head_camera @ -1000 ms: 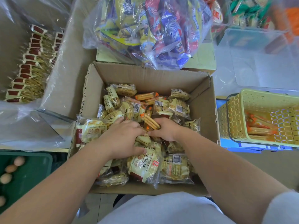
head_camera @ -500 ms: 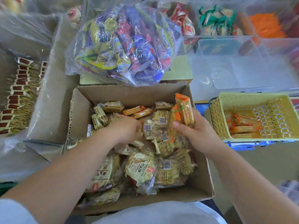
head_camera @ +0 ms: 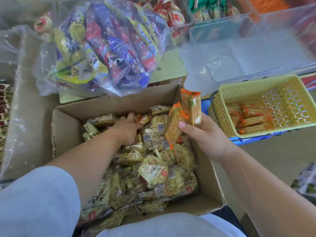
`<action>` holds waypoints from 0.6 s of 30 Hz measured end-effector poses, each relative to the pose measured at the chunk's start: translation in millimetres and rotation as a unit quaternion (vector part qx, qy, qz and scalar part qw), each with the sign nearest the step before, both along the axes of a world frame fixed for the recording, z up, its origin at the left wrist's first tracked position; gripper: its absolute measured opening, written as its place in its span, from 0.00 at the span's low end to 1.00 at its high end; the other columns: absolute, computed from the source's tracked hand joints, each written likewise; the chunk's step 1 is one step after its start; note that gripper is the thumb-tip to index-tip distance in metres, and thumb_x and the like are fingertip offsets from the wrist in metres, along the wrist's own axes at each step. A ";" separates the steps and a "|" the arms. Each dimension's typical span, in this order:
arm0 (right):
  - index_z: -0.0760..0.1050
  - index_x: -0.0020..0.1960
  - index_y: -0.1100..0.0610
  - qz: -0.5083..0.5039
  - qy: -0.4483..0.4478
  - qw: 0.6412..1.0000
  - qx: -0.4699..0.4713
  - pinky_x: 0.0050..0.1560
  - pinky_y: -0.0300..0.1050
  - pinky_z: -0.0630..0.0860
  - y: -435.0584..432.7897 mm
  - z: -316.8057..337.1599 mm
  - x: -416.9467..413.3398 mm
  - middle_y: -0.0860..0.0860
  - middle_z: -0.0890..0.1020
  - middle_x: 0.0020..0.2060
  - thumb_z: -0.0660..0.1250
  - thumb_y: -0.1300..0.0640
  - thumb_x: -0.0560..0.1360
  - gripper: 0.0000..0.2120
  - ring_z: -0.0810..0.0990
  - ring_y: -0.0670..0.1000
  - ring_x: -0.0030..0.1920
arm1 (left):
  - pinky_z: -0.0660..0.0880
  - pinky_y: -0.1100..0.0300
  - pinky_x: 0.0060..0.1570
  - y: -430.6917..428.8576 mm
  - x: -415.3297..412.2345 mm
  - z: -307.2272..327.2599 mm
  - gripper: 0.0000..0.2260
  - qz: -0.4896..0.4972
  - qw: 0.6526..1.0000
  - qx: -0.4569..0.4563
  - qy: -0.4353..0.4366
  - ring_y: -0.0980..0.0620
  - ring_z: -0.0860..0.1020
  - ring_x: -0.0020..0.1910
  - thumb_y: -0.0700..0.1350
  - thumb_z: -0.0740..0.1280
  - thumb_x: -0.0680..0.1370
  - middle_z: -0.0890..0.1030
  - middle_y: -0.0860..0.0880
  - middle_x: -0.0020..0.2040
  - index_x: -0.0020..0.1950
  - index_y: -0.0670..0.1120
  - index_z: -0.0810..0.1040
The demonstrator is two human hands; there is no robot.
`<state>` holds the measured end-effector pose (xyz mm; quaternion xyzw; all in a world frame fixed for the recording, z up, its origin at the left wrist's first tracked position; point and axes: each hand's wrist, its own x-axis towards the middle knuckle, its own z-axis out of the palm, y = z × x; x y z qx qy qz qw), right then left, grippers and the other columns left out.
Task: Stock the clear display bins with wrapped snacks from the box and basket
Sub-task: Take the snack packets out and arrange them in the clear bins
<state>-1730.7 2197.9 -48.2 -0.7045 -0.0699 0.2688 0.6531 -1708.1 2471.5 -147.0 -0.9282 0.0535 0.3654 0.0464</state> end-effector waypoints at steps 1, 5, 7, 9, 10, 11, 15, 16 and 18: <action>0.78 0.57 0.58 0.002 0.002 1.000 0.003 0.64 0.67 0.75 0.3 -0.3 0.9 0.59 0.84 0.52 0.70 0.42 0.76 0.20 0.82 0.60 0.57 | 0.66 0.43 0.69 -1.2 1.3 -1.5 0.27 0.001 1.000 0.002 0.003 0.36 0.67 0.67 0.49 0.69 0.78 0.56 0.42 0.76 0.75 0.64 0.69; 0.77 0.59 0.62 0.000 0.017 0.999 0.028 0.65 0.68 0.74 1.7 -1.0 2.1 0.62 0.83 0.54 0.70 0.45 0.77 0.22 0.81 0.62 0.59 | 0.64 0.41 0.70 -6.1 2.6 -8.0 0.27 0.004 1.000 0.014 0.010 0.36 0.63 0.70 0.45 0.65 0.79 0.54 0.43 0.76 0.76 0.65 0.67; 0.76 0.60 0.62 -0.007 0.026 0.999 0.042 0.64 0.69 0.74 2.0 -0.6 2.0 0.62 0.83 0.54 0.70 0.45 0.77 0.23 0.82 0.62 0.59 | 0.64 0.41 0.70 -8.5 2.8 -11.3 0.26 0.006 1.000 0.018 0.006 0.36 0.63 0.69 0.44 0.65 0.79 0.55 0.43 0.75 0.75 0.63 0.69; 0.76 0.60 0.63 -0.013 0.032 0.998 0.051 0.64 0.68 0.75 2.5 -0.3 2.4 0.62 0.83 0.54 0.71 0.43 0.76 0.25 0.82 0.63 0.59 | 0.64 0.41 0.70 -9.7 3.9 -13.6 0.26 0.004 1.000 0.021 0.004 0.36 0.63 0.69 0.42 0.65 0.78 0.55 0.43 0.74 0.74 0.63 0.71; 0.76 0.60 0.63 -0.015 0.033 0.998 0.053 0.64 0.68 0.74 2.4 -0.5 2.6 0.63 0.83 0.54 0.71 0.43 0.76 0.25 0.81 0.63 0.59 | 0.64 0.41 0.70 -9.2 4.6 -14.3 0.27 0.003 1.000 0.021 0.006 0.35 0.62 0.69 0.41 0.64 0.78 0.55 0.43 0.75 0.74 0.63 0.71; 0.76 0.60 0.64 -0.016 0.033 0.998 0.052 0.64 0.69 0.74 2.4 -0.7 3.0 0.64 0.82 0.54 0.70 0.44 0.76 0.25 0.81 0.64 0.59 | 0.63 0.42 0.71 -7.9 4.9 -14.3 0.27 0.004 1.000 0.018 0.008 0.35 0.62 0.69 0.41 0.64 0.78 0.54 0.43 0.76 0.74 0.64 0.72; 0.76 0.60 0.64 -0.013 0.033 0.998 0.045 0.62 0.68 0.75 3.0 -2.3 3.9 0.63 0.83 0.54 0.69 0.45 0.76 0.23 0.81 0.65 0.58 | 0.64 0.42 0.71 -0.2 4.3 -14.1 0.22 0.041 0.999 -0.014 0.022 0.34 0.62 0.69 0.38 0.65 0.78 0.53 0.46 0.78 0.64 0.63 0.79; 0.76 0.60 0.63 -0.014 0.035 0.998 0.045 0.63 0.66 0.77 3.1 -2.6 3.9 0.62 0.84 0.53 0.69 0.45 0.76 0.23 0.82 0.63 0.58 | 0.66 0.42 0.70 1.0 4.5 -13.0 0.20 0.052 0.998 -0.025 0.023 0.34 0.63 0.68 0.38 0.65 0.77 0.54 0.46 0.77 0.60 0.61 0.80; 0.77 0.60 0.62 -0.019 0.044 0.998 0.049 0.61 0.60 0.79 3.1 -2.9 3.5 0.59 0.84 0.54 0.70 0.45 0.76 0.22 0.83 0.60 0.58 | 0.70 0.44 0.65 4.5 4.8 -10.3 0.15 0.062 0.996 -0.054 0.017 0.35 0.65 0.65 0.36 0.67 0.76 0.57 0.46 0.75 0.49 0.59 0.80</action>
